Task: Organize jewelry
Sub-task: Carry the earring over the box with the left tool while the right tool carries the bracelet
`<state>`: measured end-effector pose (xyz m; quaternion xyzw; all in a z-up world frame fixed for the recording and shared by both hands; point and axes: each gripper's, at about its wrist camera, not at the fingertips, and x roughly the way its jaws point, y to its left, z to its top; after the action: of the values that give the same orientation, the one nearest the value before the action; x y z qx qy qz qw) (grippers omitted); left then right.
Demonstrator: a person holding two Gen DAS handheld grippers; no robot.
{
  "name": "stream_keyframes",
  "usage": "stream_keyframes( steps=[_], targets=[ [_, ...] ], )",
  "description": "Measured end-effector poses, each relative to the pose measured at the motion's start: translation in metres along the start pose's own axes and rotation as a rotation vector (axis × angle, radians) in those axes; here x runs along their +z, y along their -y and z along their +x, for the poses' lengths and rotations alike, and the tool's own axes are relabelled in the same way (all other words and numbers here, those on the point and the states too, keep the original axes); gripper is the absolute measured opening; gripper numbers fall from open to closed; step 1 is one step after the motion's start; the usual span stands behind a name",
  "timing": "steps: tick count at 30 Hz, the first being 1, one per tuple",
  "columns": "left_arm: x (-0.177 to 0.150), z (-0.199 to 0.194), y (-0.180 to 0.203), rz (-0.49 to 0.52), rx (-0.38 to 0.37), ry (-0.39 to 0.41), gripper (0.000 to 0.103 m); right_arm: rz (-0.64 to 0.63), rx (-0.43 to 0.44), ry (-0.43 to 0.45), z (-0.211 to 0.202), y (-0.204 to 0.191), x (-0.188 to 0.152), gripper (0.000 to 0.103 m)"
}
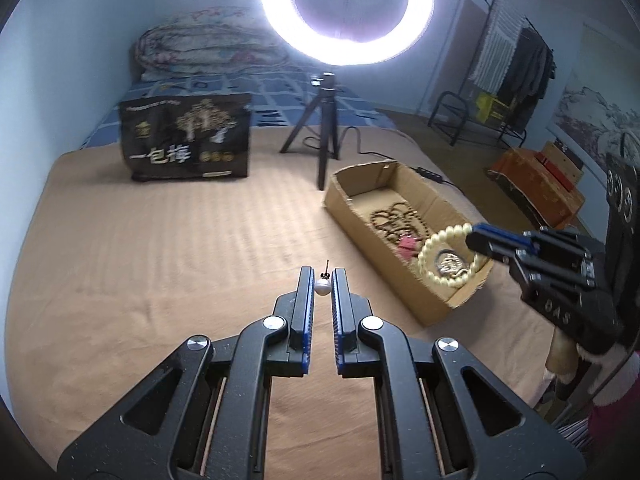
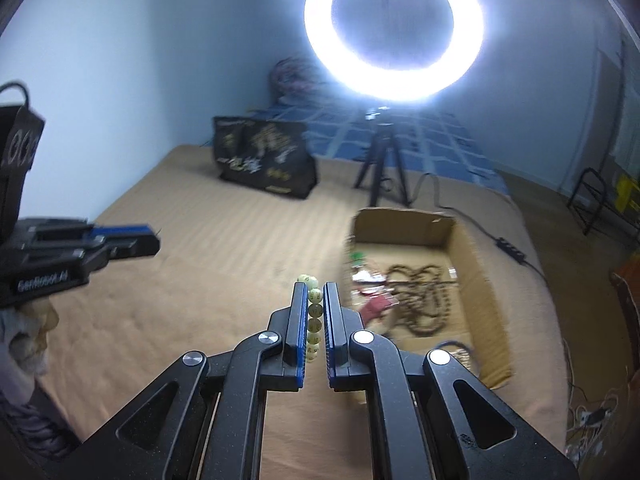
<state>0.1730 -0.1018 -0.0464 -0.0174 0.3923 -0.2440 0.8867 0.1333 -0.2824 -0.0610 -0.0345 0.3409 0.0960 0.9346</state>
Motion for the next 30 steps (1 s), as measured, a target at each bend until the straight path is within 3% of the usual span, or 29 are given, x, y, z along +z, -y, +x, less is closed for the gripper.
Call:
stream_keyframes(
  steps=[13, 30],
  targets=[
    [0.017, 0.036, 0.061, 0.053, -0.064, -0.018, 0.006, 0.108, -0.093, 0.027, -0.003, 0.077, 0.010, 0.006],
    [0.014, 0.102, 0.118, 0.090, -0.106, -0.107, 0.006, 0.196, -0.142, -0.049, 0.029, 0.125, -0.001, 0.006]
  ],
)
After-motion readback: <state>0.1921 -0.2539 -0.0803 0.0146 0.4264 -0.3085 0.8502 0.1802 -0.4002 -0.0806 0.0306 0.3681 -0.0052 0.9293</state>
